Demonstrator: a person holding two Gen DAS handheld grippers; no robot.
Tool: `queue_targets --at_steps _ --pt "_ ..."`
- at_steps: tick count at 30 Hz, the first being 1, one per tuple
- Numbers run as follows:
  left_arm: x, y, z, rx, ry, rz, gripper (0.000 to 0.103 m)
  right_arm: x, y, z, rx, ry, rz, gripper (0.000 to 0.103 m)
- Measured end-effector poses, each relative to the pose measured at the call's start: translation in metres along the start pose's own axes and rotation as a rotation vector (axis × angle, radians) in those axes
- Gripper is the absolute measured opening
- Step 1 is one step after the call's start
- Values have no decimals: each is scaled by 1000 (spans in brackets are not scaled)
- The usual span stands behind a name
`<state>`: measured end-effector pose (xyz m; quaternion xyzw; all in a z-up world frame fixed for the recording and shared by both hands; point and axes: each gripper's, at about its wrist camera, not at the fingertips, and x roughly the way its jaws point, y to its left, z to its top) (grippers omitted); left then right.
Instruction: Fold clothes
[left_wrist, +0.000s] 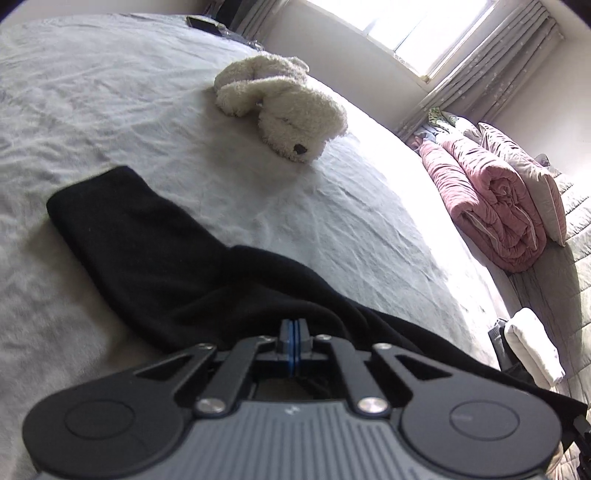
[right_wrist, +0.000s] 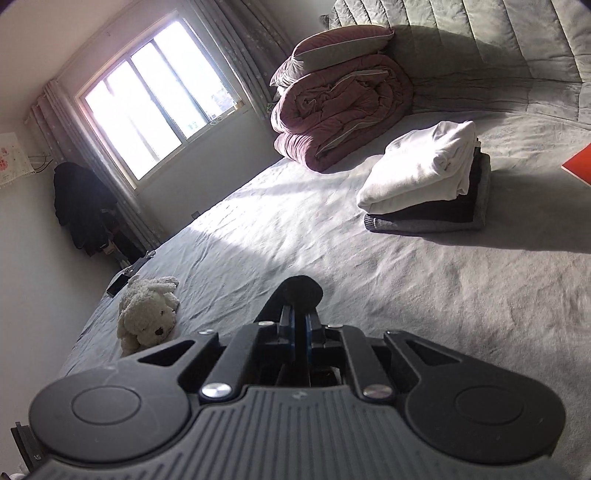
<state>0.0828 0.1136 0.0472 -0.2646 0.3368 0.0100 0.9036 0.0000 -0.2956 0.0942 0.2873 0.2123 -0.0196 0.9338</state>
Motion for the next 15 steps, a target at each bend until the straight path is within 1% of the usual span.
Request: queue_targets --at_steps 3,11,13,15 --pt "-11 4 16 23 -77 15 0 -4 -3 2 0 -11 8 9" --pt "-25 18 45 46 -213 71 0 -4 -6 2 4 -5 -1 8" --pt "-24 22 51 57 -241 103 0 -3 -8 2 3 4 -9 8" --pt "-24 28 56 47 -239 157 0 -1 -11 2 7 19 -21 8"
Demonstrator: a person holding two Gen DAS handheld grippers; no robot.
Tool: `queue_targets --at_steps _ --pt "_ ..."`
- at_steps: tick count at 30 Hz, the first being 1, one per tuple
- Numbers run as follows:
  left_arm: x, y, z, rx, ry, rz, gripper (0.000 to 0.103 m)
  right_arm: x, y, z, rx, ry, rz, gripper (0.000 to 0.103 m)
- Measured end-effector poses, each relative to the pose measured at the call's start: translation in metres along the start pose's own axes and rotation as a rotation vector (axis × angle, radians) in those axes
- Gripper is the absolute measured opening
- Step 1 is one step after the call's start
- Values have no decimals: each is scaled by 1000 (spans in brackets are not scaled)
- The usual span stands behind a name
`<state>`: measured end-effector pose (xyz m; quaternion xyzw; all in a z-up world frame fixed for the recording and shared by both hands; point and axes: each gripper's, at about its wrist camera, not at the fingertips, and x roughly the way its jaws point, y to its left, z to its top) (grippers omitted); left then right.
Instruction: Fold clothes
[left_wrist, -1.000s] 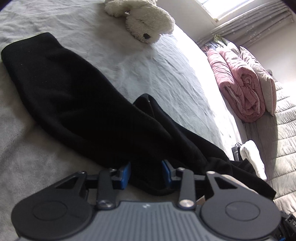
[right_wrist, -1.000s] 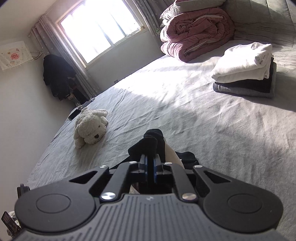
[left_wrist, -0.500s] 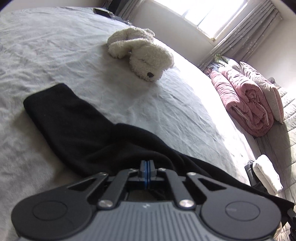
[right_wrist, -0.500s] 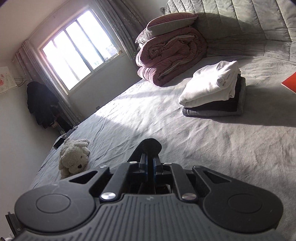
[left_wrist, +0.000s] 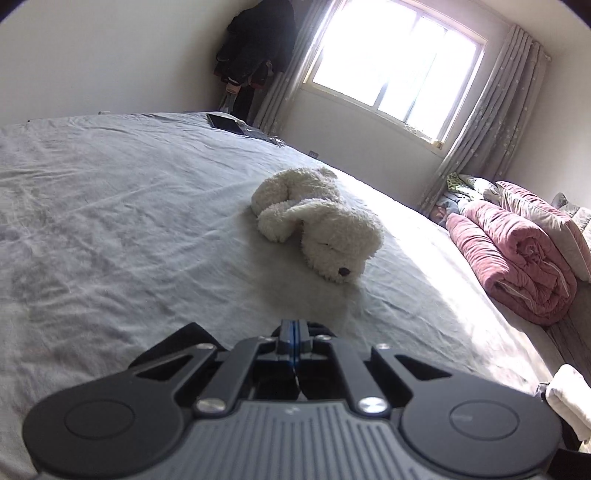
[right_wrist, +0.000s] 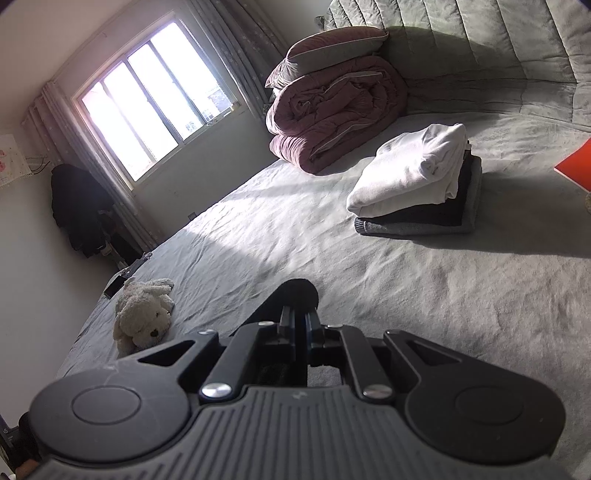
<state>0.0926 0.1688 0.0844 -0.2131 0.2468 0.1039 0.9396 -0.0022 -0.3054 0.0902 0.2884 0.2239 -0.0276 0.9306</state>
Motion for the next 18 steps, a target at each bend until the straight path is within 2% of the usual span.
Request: queue_targets --at_steps 6,8,12,13,15,16,17,18 --pt "17 29 -7 -56 179 109 0 12 -8 -4 2 68 -45 8" --pt "23 35 -15 -73 240 107 1 16 -8 -6 -11 86 -50 9" --pt "25 40 -23 -81 289 82 2 21 -6 -8 -28 103 -54 12" --pt "23 39 -22 -77 295 73 5 21 -7 -8 -29 100 -58 14" --pt "20 39 -20 -67 296 59 18 21 -6 -7 -41 94 -66 15" --pt "18 38 -19 -62 295 53 30 21 -5 -6 -49 90 -69 26" --pt "16 38 -18 -56 295 46 37 22 -3 -5 -57 85 -70 37" --pt "15 38 -16 -51 294 40 38 23 1 -6 -71 84 -64 53"
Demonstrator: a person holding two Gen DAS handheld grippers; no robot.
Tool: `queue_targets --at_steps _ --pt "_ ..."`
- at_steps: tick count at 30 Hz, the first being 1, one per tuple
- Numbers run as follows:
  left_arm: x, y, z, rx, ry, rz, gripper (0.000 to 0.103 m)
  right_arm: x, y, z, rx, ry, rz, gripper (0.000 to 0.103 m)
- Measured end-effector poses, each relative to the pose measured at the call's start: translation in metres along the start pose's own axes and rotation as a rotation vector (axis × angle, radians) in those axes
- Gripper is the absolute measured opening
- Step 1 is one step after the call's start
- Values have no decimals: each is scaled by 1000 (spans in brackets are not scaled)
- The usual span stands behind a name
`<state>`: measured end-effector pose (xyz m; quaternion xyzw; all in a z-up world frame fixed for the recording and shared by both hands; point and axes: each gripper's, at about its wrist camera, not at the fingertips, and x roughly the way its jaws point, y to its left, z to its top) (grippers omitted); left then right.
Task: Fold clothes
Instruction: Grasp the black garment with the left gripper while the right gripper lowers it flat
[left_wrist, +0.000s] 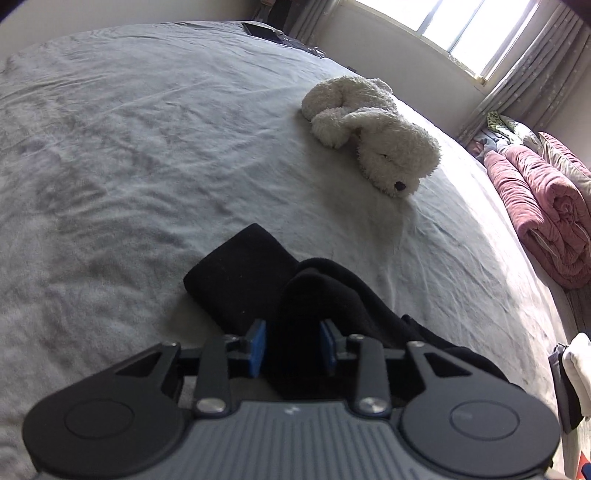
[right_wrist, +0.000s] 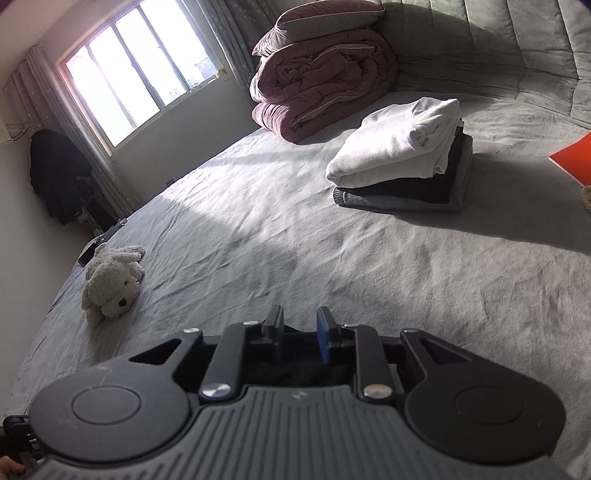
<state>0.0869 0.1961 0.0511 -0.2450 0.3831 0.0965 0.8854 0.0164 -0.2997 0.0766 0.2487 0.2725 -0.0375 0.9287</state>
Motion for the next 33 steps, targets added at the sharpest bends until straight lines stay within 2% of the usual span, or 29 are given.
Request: queue_targets --at_steps 8,18,25,29,33 --pt "1 0 8 -13 -14 -23 40 17 45 -8 -140 19 52 54" --pt "14 -7 17 28 -26 -28 41 64 96 -25 -199 113 112 54" --pt "30 -10 13 51 24 -68 35 95 131 -45 -280 179 133 50" --pt "35 -10 7 55 53 -85 26 113 147 -60 -372 206 115 49" --pt "35 -13 5 83 50 -87 23 125 152 -73 -448 211 67 45"
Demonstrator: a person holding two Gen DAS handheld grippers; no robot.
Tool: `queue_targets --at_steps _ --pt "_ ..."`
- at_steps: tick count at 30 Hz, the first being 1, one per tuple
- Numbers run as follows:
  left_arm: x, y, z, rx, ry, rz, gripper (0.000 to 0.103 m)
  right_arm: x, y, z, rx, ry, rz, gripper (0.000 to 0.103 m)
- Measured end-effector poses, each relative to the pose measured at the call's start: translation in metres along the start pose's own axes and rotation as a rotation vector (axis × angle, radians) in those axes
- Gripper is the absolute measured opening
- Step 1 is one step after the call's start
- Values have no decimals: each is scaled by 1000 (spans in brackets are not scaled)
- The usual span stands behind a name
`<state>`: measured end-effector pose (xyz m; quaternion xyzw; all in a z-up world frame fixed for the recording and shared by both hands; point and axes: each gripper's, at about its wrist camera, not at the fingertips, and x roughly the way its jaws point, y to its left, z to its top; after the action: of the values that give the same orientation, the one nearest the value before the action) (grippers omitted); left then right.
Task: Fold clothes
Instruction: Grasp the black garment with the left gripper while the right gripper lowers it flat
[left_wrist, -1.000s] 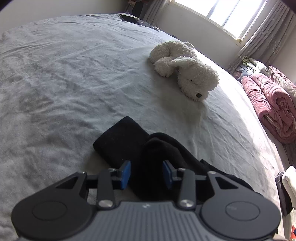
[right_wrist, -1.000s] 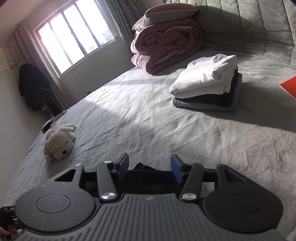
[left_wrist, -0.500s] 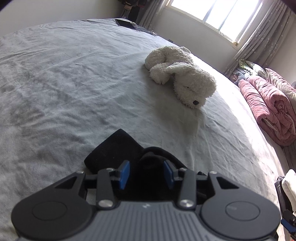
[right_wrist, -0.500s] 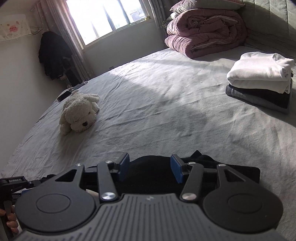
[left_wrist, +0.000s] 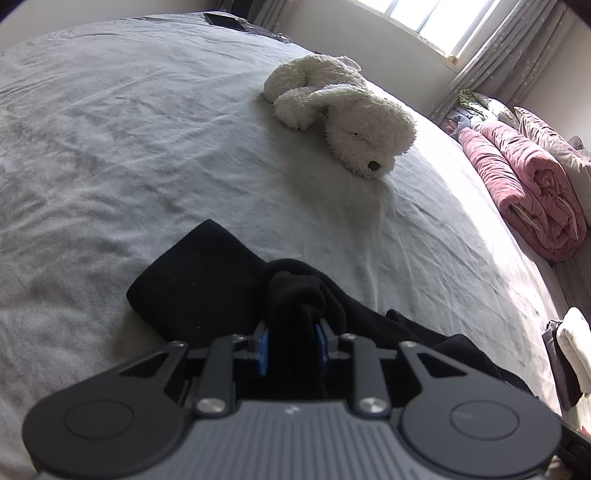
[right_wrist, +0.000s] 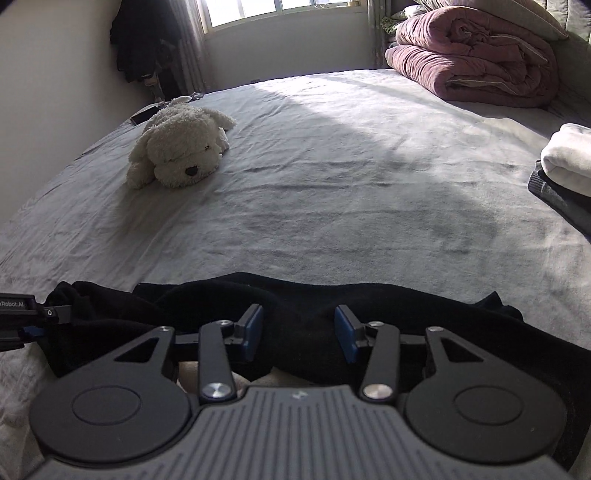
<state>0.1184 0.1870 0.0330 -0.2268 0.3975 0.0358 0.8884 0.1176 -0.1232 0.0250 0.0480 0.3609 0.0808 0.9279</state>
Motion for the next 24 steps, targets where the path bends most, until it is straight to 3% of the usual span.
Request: queue_targets --at_steps 3,7,17,24 --pt "-1 -2 -2 27 -6 3 20 5 3 -4 -29 -4 -25 39" --pt "-5 0 -3 25 -26 13 15 2 5 -5 -47 -33 -62 17" --pt "-26 -3 -2 26 -100 23 13 -32 -3 6 30 -142 -63 12" --pt "-33 -6 -2 56 -134 47 13 -67 -23 11 72 -243 -117 12"
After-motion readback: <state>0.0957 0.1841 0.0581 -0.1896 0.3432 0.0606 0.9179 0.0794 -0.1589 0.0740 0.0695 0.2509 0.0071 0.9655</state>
